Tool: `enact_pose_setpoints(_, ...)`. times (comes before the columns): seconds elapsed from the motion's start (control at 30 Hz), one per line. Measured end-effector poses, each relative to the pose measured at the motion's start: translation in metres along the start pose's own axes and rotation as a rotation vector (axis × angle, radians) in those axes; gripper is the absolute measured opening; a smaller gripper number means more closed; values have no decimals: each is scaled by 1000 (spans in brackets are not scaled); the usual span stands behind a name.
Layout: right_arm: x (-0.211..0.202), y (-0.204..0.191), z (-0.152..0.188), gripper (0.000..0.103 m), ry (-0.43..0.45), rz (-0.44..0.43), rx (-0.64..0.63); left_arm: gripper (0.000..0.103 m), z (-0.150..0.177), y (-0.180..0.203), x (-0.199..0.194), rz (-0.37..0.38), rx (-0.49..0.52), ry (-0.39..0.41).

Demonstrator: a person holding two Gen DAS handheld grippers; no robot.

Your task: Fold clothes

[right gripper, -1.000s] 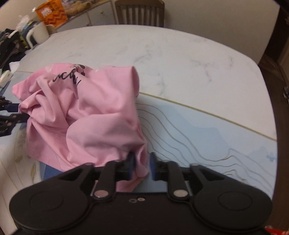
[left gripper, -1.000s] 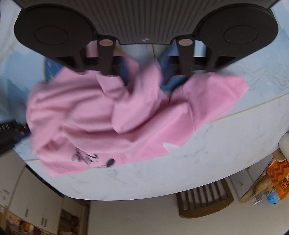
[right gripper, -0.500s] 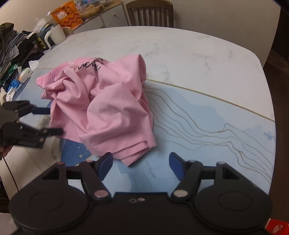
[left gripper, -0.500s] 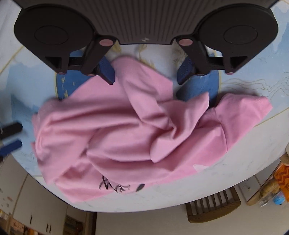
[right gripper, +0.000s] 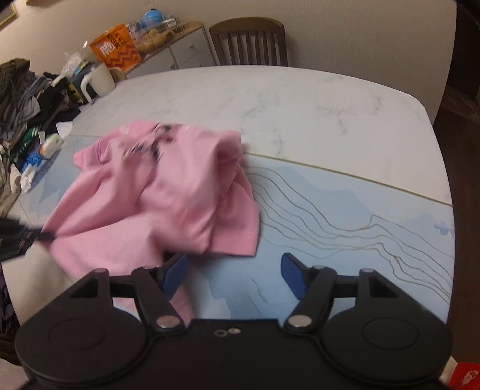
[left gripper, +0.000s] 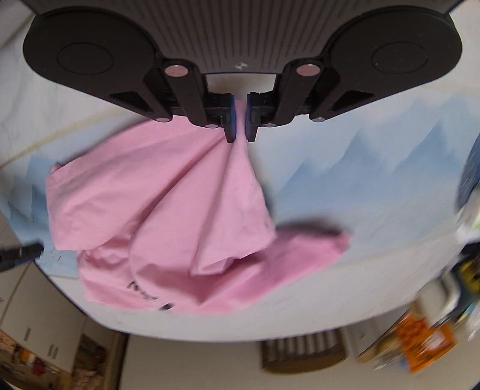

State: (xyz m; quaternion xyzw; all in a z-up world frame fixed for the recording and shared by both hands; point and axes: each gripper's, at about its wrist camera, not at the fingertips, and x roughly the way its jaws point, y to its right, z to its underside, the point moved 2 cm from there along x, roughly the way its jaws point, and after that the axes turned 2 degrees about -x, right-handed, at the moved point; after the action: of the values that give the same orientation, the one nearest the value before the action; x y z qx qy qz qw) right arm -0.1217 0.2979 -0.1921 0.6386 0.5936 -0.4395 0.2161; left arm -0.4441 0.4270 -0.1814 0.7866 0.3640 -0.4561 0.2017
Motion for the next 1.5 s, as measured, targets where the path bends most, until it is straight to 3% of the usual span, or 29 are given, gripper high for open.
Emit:
enact_pose_setpoints(0.27,25,-7,-9,103,-27,5,-33,5,106,-42,-39,-156,-95,-222)
enact_pose_setpoints(0.37,37,-11,-14,103,-45,17,-55,5,129,-54,-49,-193,-108,-281)
enact_pose_setpoints(0.67,67,-21,-26,103,-97,94,-200,9,69,-22,-21,-88,-16,-149)
enact_pose_setpoints(0.77,75,-23,-26,103,-118,101,-215,27,50,-12,-12,-53,15,-105)
enact_pose_setpoints(0.83,79,-25,-26,103,-122,90,-213,56,36,-5,-6,-30,36,-76)
enact_pose_setpoints(0.9,83,-26,-26,103,-121,86,-213,61,23,2,1,-10,54,-50)
enact_pose_setpoints(1.07,95,-33,-26,103,-121,93,-209,61,-2,3,39,-8,41,-58)
enact_pose_setpoints(1.1,97,-34,-26,103,-117,92,-206,61,-4,4,43,-5,38,-62)
enact_pose_setpoints(1.2,95,-40,-23,103,-93,127,-225,25,-2,7,43,-23,28,-68)
enact_pose_setpoints(1.27,87,-43,-21,103,-92,105,-204,10,1,4,37,-47,19,-65)
enact_pose_setpoints(1.4,52,-51,-11,103,-19,130,-303,5,19,-19,19,-96,-31,-81)
enact_pose_setpoints(1.5,25,-28,-5,103,10,179,-298,4,43,-37,10,-131,-75,-133)
